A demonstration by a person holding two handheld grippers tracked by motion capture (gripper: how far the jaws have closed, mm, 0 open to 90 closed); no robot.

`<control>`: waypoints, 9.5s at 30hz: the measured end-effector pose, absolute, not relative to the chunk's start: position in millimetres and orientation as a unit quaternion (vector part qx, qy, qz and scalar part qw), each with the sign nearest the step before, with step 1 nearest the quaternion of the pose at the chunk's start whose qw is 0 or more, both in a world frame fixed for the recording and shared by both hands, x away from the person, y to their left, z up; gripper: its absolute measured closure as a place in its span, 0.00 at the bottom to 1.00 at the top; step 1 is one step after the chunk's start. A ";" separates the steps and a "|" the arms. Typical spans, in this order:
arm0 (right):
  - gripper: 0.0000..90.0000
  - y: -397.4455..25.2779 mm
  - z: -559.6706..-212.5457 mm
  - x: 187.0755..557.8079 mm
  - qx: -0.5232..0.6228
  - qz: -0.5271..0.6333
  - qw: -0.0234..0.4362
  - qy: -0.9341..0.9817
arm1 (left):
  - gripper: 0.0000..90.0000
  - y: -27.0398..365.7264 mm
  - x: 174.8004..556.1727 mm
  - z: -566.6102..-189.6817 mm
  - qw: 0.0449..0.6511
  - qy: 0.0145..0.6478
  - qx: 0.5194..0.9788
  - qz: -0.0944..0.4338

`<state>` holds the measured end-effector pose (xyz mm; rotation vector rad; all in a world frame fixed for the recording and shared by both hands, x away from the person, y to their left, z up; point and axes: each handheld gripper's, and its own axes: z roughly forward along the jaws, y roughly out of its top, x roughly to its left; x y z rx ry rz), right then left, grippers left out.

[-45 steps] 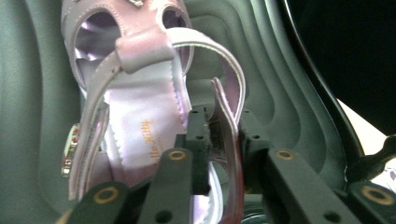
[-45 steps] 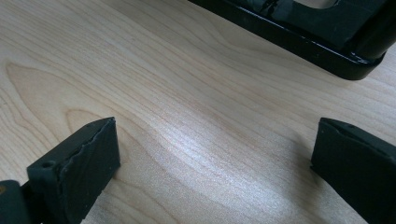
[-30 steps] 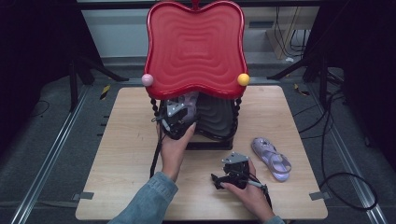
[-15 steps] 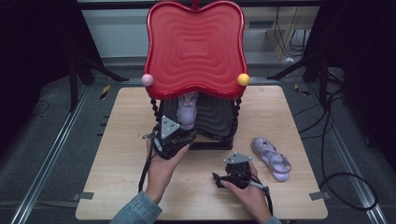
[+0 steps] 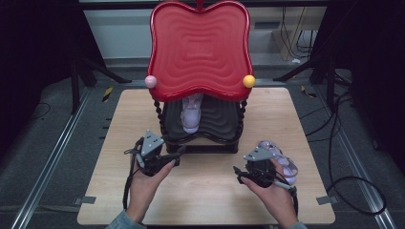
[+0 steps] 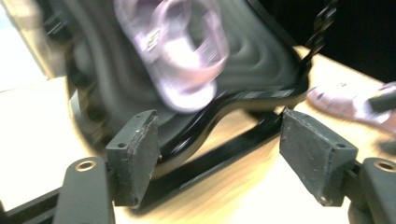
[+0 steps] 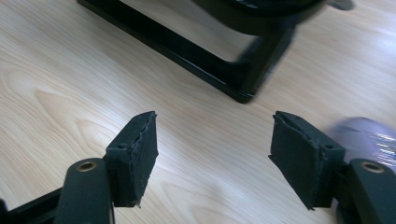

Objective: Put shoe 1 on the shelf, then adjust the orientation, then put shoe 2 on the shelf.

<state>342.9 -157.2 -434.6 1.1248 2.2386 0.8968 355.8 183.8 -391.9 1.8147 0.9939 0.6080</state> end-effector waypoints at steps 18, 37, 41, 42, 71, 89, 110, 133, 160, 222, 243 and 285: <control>0.52 -245.0 -400.6 367.8 0.474 0.275 0.222 0.807 | 0.10 279.0 358.9 -467.2 0.396 0.493 0.721 0.284; 0.64 -296.1 -414.3 374.5 0.500 0.201 0.181 0.822 | 0.12 301.0 358.3 -478.8 0.385 0.527 0.699 0.293; 0.66 -297.9 -423.8 379.3 0.502 0.193 0.164 0.827 | 0.12 301.6 358.7 -479.6 0.383 0.526 0.701 0.293; 0.67 -297.8 -426.0 380.6 0.501 0.192 0.162 0.828 | 0.12 302.7 358.9 -480.0 0.384 0.527 0.699 0.292; 0.90 -296.7 -454.9 405.7 0.505 0.130 0.094 0.848 | 0.12 304.3 361.6 -485.6 0.376 0.531 0.703 0.287; 0.92 -254.9 -428.1 355.2 0.423 0.188 0.103 0.881 | 0.12 302.4 361.6 -485.7 0.375 0.529 0.704 0.290; 0.92 -153.8 -444.5 378.9 0.342 0.207 0.079 0.913 | 0.11 305.1 363.1 -486.4 0.370 0.531 0.705 0.290; 0.61 -162.7 -406.6 359.2 0.353 0.244 0.112 0.896 | 0.11 304.4 363.8 -487.8 0.367 0.534 0.705 0.288; 0.79 -121.6 -442.7 344.2 0.315 0.207 0.046 0.925 | 0.11 300.7 364.3 -488.1 0.362 0.525 0.714 0.289; 0.96 -122.7 -406.2 322.9 0.321 0.393 0.062 0.860 | 0.07 299.1 365.5 -490.4 0.356 0.524 0.718 0.290; 0.96 -128.4 -376.1 326.5 0.347 0.471 0.083 0.807 | 0.07 297.6 366.0 -492.4 0.352 0.526 0.718 0.288; 0.96 -73.6 -370.2 387.2 0.437 0.545 0.208 0.684 | 0.07 296.0 365.1 -492.2 0.348 0.522 0.722 0.292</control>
